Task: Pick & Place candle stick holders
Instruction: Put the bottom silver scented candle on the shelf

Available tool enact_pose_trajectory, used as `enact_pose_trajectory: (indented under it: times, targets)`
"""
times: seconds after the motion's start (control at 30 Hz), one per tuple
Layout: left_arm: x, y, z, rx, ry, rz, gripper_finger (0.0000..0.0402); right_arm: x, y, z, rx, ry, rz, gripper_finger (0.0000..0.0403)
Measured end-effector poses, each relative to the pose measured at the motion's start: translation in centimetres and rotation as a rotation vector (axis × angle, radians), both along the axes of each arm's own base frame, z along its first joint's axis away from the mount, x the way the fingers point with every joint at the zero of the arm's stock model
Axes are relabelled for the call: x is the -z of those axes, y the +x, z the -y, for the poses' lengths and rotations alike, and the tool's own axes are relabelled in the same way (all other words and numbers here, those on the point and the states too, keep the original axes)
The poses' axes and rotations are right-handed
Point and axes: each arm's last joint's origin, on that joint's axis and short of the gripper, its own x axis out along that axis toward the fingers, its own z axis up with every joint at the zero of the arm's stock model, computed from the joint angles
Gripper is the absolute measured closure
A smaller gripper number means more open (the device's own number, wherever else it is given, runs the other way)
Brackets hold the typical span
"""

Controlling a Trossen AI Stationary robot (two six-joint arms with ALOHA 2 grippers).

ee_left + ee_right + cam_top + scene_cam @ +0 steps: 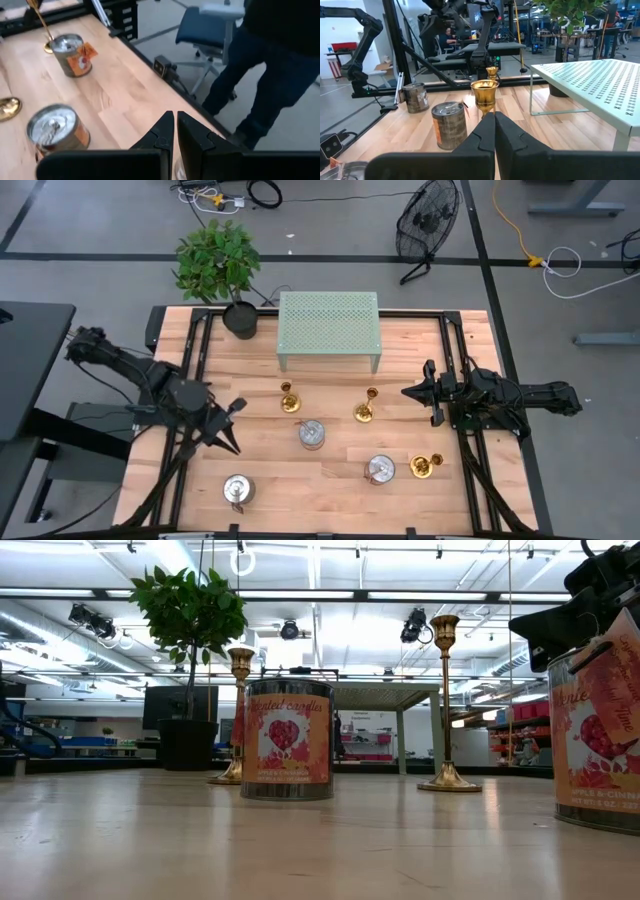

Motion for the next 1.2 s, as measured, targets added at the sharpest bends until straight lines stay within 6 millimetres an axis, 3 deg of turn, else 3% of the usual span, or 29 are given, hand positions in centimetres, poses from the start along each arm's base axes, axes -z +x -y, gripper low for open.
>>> enact_pose_trajectory:
  times: [0.8, 1.2]
  targets:
    - [0.6, -3.0, 3.4, 0.275, 0.032, -0.065, 0.0372, 0.0, 0.0, 0.0, 0.000, 0.000, 0.000, 0.0400]
    - [0.6, -3.7, 4.1, 0.372, 0.010, -0.084, 0.0371, 0.0, 0.0, 0.0, 0.000, 0.000, 0.000, 0.0400]
